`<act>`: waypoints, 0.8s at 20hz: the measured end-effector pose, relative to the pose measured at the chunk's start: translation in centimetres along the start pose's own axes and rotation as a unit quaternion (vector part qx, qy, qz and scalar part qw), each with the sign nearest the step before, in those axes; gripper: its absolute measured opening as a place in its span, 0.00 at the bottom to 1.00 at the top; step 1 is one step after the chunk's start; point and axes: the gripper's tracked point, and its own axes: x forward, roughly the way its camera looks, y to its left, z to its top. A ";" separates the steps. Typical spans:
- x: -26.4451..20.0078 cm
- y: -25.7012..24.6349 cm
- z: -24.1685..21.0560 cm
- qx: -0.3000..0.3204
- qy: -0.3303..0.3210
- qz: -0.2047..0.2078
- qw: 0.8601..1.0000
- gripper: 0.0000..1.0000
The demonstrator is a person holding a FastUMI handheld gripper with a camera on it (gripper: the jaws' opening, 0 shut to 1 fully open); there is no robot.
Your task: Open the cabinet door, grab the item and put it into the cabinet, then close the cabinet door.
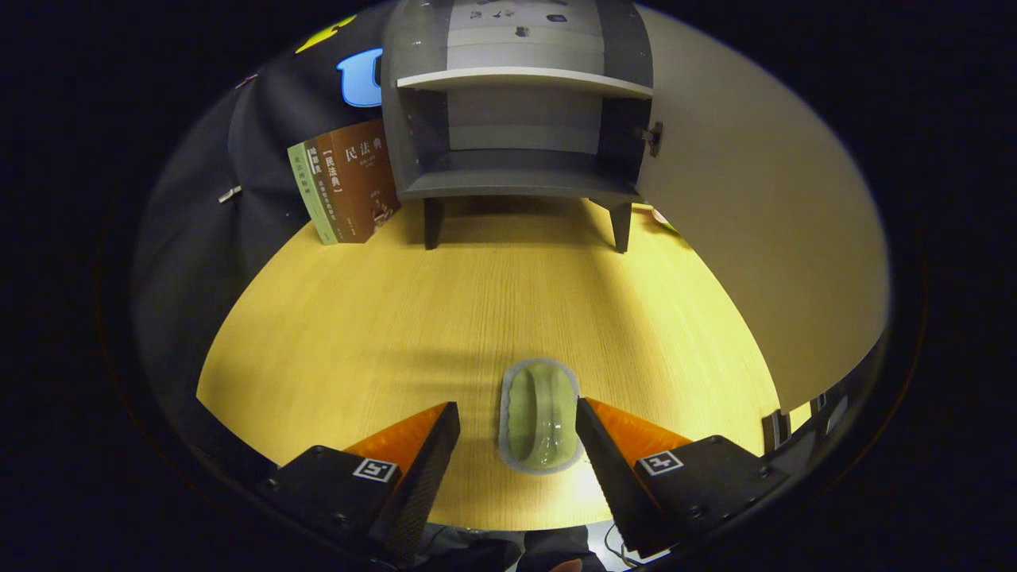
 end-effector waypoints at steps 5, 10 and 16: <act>2.0 -1.6 -1.8 0.006 0.025 -0.011 1.000 0.66; 3.6 -1.5 -3.8 0.012 0.058 -0.005 0.998 0.31; 3.9 -2.3 -2.7 0.012 0.033 -0.001 0.999 0.20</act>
